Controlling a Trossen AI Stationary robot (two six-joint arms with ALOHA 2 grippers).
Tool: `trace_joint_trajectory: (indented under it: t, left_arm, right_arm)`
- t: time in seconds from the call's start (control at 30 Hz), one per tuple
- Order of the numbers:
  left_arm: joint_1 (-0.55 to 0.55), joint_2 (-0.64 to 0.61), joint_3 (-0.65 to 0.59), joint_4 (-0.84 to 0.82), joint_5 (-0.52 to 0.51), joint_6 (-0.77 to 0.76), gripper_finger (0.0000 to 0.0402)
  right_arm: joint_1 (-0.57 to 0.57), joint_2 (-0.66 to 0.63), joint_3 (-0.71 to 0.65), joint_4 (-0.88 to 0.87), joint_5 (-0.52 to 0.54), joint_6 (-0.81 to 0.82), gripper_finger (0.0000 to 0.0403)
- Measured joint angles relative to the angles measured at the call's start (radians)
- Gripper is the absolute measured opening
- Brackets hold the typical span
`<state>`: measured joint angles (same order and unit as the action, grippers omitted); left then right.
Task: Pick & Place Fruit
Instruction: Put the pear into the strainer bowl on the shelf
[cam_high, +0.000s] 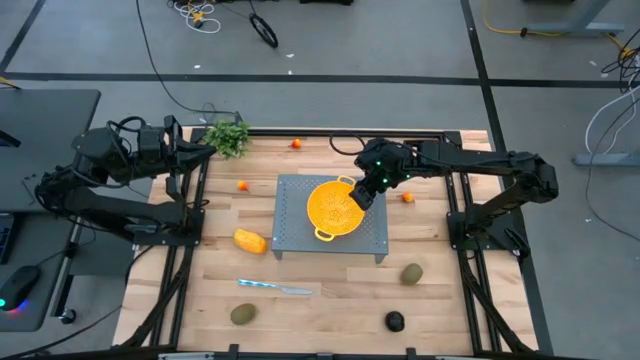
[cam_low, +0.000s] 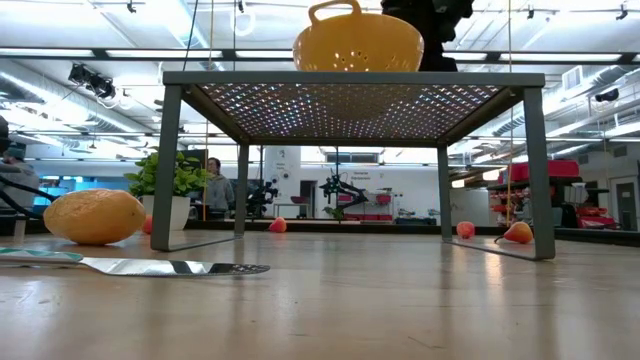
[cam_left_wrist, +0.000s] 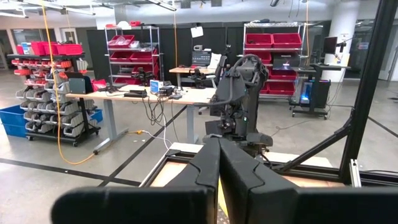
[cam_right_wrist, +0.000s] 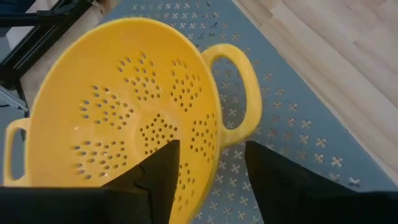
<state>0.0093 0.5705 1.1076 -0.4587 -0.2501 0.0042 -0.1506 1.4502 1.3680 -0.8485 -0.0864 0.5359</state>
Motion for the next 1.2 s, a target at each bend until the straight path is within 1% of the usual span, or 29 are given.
trace_joint_trajectory:
  t: [0.13,0.37,0.53,0.77,0.87,0.97,1.07,1.2]
  left_arm:
    - [0.000,0.000,0.000,0.000,0.000,0.000,0.0005]
    - [0.000,0.000,0.000,0.000,0.000,0.000,0.0014]
    - [0.000,0.000,0.000,-0.001,0.008,0.000,0.0005]
    - [0.000,0.000,0.000,-0.001,0.034,0.000,0.0013]
    - [0.000,0.000,0.000,-0.001,0.034,0.000,0.0005]
    - [0.000,0.000,0.000,-0.001,0.034,0.000,0.0009]
    - [0.000,0.000,0.000,-0.001,0.034,0.000,0.0012]
    - [0.000,0.000,0.000,-0.001,0.034,0.000,0.0006]
  right_arm:
    - [-0.004,0.000,0.049,-0.059,0.015,-0.026,0.0191]
    - [-0.015,-0.001,0.118,-0.128,0.016,-0.069,0.0191]
    - [-0.026,-0.015,0.129,-0.132,0.016,-0.072,0.0191]
    - [-0.033,-0.056,0.129,-0.137,0.017,-0.047,0.0190]
    - [-0.032,-0.086,0.129,-0.140,0.042,-0.044,0.0190]
    - [-0.032,-0.117,0.129,-0.148,0.068,-0.048,0.0190]
    - [-0.032,-0.150,0.129,-0.148,0.086,-0.093,0.0190]
    - [-0.032,-0.192,0.129,-0.150,0.097,-0.111,0.0179]
